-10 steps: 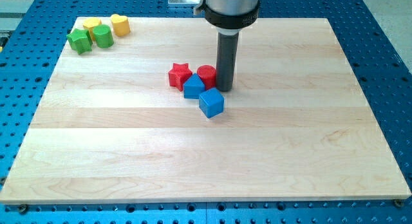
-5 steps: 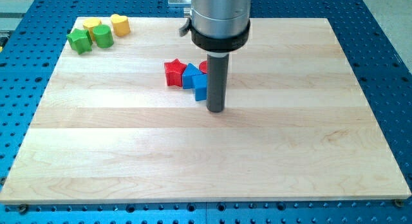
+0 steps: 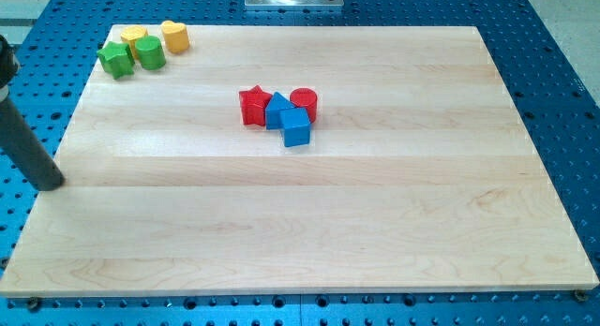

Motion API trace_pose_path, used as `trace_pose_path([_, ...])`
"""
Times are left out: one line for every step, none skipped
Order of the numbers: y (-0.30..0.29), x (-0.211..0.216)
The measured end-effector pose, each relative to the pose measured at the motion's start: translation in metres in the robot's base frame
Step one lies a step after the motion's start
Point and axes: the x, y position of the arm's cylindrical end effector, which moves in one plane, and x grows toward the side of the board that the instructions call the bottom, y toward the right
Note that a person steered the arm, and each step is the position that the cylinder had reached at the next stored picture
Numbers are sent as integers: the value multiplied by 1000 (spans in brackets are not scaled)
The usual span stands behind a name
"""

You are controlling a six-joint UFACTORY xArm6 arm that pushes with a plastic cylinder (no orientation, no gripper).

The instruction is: Place set of yellow blocks green blocks and red blocks in a diagonal line

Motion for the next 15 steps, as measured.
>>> trace_pose_path([-1,7])
trace_pose_path([-11,-9])
trace_pose_path([-7,-64])
trace_pose_path([-5,-131])
trace_pose_path([-4,-176])
trace_pose_path([4,-205])
trace_pose_path([18,-209])
trace_pose_path([103,-216])
trace_pose_path([220,-209])
trace_pose_path([173,-157])
trace_pose_path([105,-166])
trace_pose_path([93,-204])
trace_pose_path([82,-235])
trace_pose_path([90,-260])
trace_pose_path([196,-272])
